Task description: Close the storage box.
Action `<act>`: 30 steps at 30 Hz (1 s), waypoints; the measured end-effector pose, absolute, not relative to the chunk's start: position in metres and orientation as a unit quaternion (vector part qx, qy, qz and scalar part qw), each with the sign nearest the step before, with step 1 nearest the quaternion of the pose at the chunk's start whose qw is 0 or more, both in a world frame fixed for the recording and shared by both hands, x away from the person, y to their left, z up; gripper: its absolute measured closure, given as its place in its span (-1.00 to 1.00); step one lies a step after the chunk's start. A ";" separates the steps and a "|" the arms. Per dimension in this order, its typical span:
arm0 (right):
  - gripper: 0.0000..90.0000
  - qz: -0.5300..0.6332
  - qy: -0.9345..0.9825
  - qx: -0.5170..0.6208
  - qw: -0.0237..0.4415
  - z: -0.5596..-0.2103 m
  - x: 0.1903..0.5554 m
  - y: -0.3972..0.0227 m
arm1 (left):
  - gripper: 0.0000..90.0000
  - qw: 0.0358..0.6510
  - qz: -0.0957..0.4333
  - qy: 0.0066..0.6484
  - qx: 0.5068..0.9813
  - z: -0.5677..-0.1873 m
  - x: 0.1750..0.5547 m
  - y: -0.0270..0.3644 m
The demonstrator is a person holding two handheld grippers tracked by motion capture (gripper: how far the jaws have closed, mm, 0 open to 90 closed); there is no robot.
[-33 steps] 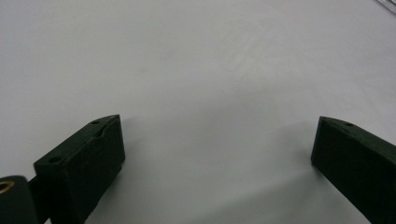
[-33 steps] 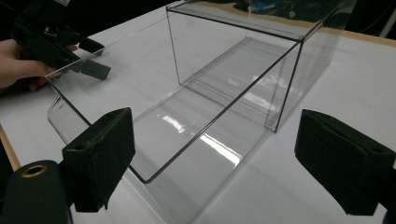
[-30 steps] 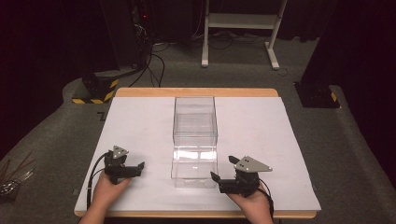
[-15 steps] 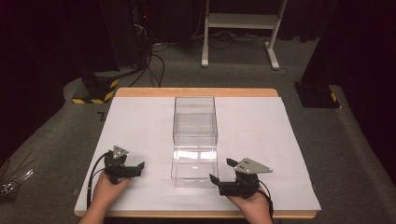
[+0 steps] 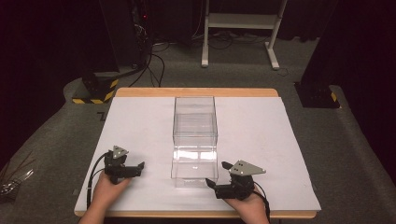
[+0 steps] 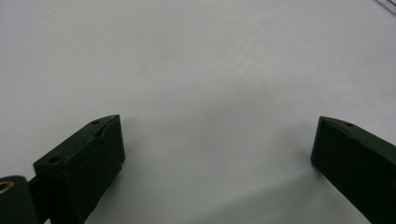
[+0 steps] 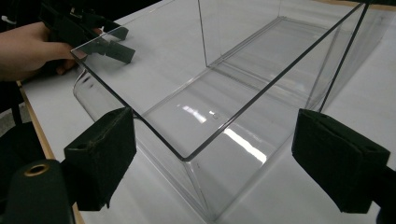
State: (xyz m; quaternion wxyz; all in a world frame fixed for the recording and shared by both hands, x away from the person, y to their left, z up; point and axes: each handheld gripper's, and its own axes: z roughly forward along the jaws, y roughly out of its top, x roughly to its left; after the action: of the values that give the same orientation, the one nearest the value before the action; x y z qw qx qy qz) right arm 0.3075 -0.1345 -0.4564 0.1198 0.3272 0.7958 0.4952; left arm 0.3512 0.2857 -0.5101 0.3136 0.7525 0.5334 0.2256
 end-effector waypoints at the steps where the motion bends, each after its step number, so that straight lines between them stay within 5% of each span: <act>1: -0.69 0.496 0.796 0.327 0.119 -0.457 0.308 -0.135 | -0.94 0.314 0.226 0.533 0.752 -0.510 0.351 0.286; 30: -0.68 0.503 0.779 0.343 0.150 -0.459 0.335 -0.139 | -0.93 0.313 0.227 0.533 0.752 -0.510 0.351 0.286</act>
State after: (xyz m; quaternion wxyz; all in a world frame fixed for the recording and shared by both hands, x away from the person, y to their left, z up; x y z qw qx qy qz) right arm 0.3345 -0.1387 -0.4590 0.1500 0.3429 0.7792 0.5027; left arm 0.3511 0.2855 -0.5101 0.3132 0.7522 0.5334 0.2270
